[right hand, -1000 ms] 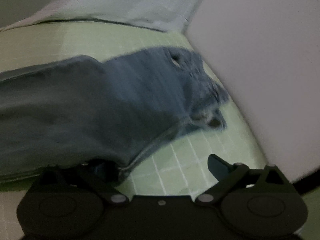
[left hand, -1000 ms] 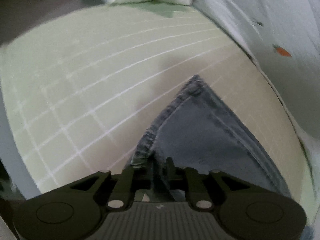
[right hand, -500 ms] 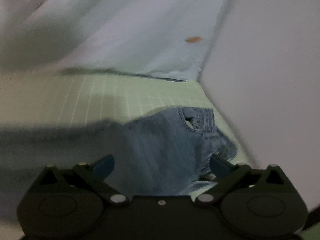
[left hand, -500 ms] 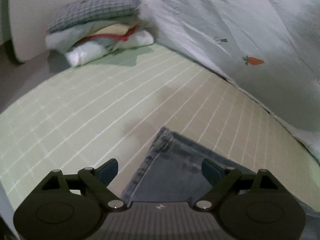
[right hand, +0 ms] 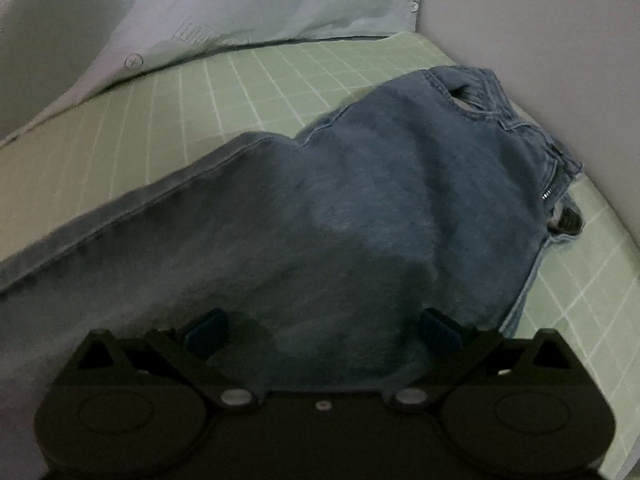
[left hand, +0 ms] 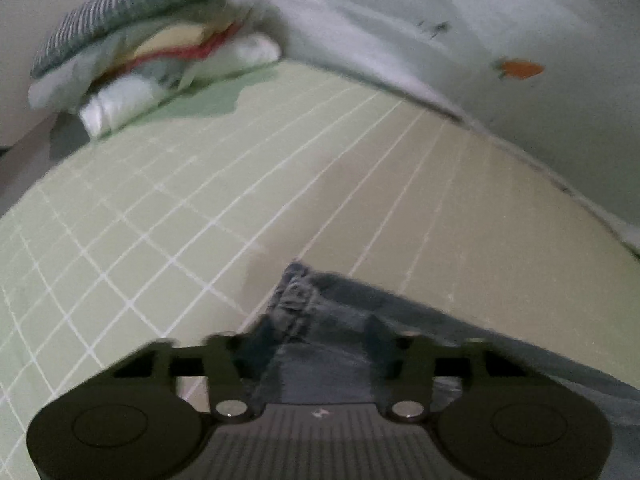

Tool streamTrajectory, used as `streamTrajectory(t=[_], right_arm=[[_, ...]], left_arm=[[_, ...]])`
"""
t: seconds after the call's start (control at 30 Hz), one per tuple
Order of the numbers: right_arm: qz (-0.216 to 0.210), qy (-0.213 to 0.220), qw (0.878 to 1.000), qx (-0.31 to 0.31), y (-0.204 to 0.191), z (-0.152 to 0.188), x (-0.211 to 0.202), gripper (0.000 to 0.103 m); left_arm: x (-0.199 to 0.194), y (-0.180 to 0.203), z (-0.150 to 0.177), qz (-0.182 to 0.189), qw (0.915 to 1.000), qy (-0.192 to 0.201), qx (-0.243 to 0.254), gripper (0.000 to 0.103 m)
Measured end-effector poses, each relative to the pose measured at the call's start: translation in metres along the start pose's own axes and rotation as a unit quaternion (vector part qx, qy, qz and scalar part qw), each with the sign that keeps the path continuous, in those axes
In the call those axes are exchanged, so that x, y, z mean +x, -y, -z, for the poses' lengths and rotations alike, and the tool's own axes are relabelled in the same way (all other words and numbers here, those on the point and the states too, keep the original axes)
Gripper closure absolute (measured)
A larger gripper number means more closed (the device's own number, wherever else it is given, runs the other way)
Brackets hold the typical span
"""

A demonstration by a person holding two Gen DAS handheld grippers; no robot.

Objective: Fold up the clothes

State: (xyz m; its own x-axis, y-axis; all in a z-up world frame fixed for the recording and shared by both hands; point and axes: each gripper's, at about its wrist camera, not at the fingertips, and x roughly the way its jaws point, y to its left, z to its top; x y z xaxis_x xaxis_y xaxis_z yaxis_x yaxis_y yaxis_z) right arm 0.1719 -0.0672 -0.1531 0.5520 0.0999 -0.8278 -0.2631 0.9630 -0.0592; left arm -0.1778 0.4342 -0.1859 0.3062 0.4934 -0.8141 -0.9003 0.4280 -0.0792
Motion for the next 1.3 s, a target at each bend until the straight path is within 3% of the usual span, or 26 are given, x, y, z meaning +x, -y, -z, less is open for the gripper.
streamTrajectory(t=[0.03, 0.07, 0.2, 0.27, 0.33, 0.47, 0.53, 0.6, 0.73, 0.8, 0.9, 1.0, 1.07, 1.13, 1.17, 1.3], right_arm=[[0.003, -0.001, 1.0, 0.001, -0.001, -0.001, 0.001, 0.0], [0.003, 0.001, 1.0, 0.008, 0.001, -0.002, 0.0, 0.0], [0.007, 0.022, 1.0, 0.012, 0.002, -0.004, -0.009, 0.0], [0.008, 0.034, 0.999, 0.007, 0.001, -0.004, -0.015, 0.0], [0.004, 0.042, 0.999, 0.003, 0.001, -0.005, -0.019, 0.0], [-0.007, 0.035, 0.999, -0.008, -0.005, -0.005, -0.014, 0.0], [-0.011, 0.032, 0.999, -0.009, -0.007, -0.004, -0.013, 0.0], [-0.012, 0.029, 0.999, -0.01, -0.007, -0.002, -0.012, 0.0], [-0.011, 0.018, 1.0, -0.009, -0.006, 0.002, -0.009, 0.0], [-0.009, 0.015, 1.0, -0.012, -0.007, 0.003, -0.008, 0.0], [-0.007, 0.012, 1.0, -0.019, -0.009, 0.004, -0.006, 0.0], [-0.005, 0.009, 1.0, -0.024, -0.011, 0.005, -0.004, 0.0], [-0.001, 0.008, 1.0, -0.03, -0.013, 0.005, -0.004, 0.0], [0.005, 0.009, 0.999, -0.041, -0.016, 0.006, -0.005, 0.0], [0.006, 0.01, 0.999, -0.047, -0.018, 0.006, -0.006, 0.0], [0.003, 0.007, 0.999, -0.046, -0.019, 0.006, -0.004, 0.0]], left_arm=[[0.0, 0.0, -0.001, -0.007, 0.9999, 0.001, 0.008, 0.091], [-0.002, -0.001, -0.002, -0.004, 0.9999, 0.001, 0.016, 0.103], [-0.033, -0.006, -0.017, -0.053, 0.9962, 0.063, 0.03, 0.103], [-0.049, -0.015, -0.033, -0.073, 0.9927, 0.095, 0.015, 0.103], [-0.052, -0.025, -0.051, -0.067, 0.9928, 0.099, -0.008, 0.103], [-0.039, -0.026, -0.06, 0.004, 0.9982, 0.059, 0.012, 0.1], [-0.036, -0.016, -0.048, 0.029, 0.9975, 0.05, 0.041, 0.074], [-0.032, -0.006, -0.035, 0.053, 0.9952, 0.041, 0.071, 0.062], [-0.02, 0.015, -0.011, 0.052, 0.9911, 0.021, 0.121, 0.05], [-0.014, 0.017, -0.006, 0.038, 0.9916, 0.018, 0.123, 0.043], [-0.006, 0.017, -0.003, 0.027, 0.9934, 0.012, 0.111, 0.043], [-0.001, 0.018, -0.001, 0.022, 0.9946, 0.01, 0.101, 0.047], [-0.002, 0.02, 0.001, 0.01, 0.9935, 0.013, 0.112, 0.063], [-0.003, 0.021, 0.002, -0.002, 0.9924, 0.012, 0.122, 0.094], [-0.003, 0.02, 0.002, 0.001, 0.9926, 0.008, 0.121, 0.099], [-0.001, 0.016, 0.001, 0.01, 0.9926, -0.003, 0.121, 0.103]])
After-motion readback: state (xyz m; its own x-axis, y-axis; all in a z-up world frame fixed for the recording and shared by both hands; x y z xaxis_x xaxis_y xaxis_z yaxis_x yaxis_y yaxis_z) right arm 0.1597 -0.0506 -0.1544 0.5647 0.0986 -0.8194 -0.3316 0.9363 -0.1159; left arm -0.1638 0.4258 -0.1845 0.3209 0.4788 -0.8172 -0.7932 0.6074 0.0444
